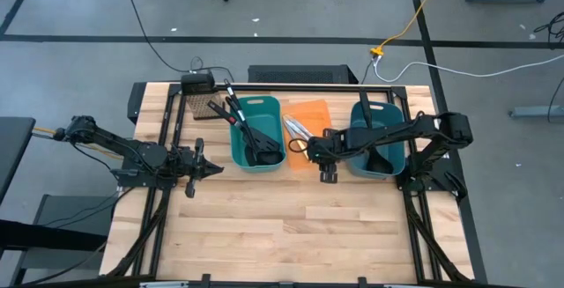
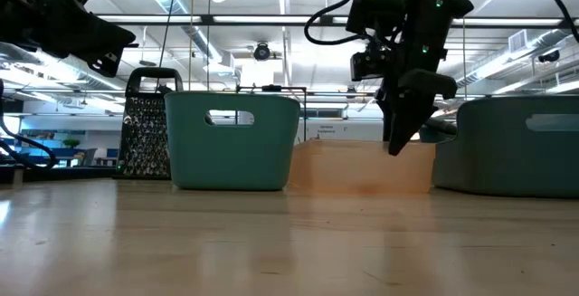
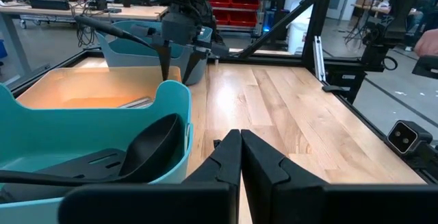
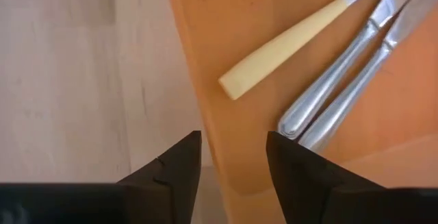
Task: Pick & Place Kitchen Items
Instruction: Adjust the bins on the table
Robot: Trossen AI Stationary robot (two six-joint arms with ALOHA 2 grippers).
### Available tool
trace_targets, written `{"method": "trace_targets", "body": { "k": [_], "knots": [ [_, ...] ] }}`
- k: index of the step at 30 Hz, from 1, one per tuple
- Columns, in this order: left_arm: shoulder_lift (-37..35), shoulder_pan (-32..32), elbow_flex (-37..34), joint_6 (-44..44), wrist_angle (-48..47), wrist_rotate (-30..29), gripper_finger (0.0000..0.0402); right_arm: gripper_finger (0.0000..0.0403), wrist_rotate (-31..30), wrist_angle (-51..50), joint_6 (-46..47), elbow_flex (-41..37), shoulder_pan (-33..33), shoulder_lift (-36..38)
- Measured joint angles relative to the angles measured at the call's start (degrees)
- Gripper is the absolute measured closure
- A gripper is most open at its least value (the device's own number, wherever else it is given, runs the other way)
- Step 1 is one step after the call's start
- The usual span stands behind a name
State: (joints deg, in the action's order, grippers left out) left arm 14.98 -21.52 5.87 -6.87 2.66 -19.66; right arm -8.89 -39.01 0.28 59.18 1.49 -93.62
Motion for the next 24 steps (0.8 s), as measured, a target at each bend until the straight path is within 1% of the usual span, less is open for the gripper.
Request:
{"method": "trace_targets", "body": {
  "k": [2,14,24],
  "knots": [
    [0.00,0.02,0.00,0.00,0.00,0.00,0.0390,0.0231,1.11,0.18,0.26,0.00,0.09,0.00],
    [0.00,0.01,0.00,0.00,0.00,0.00,0.0390,0.0273,1.41,0.51,5.58,0.00,0.09,0.00],
    [0.00,0.00,0.00,0.00,0.02,0.00,0.0390,0.0289,3.42,1.07,9.43,0.00,0.07,0.00]
  ]
}}
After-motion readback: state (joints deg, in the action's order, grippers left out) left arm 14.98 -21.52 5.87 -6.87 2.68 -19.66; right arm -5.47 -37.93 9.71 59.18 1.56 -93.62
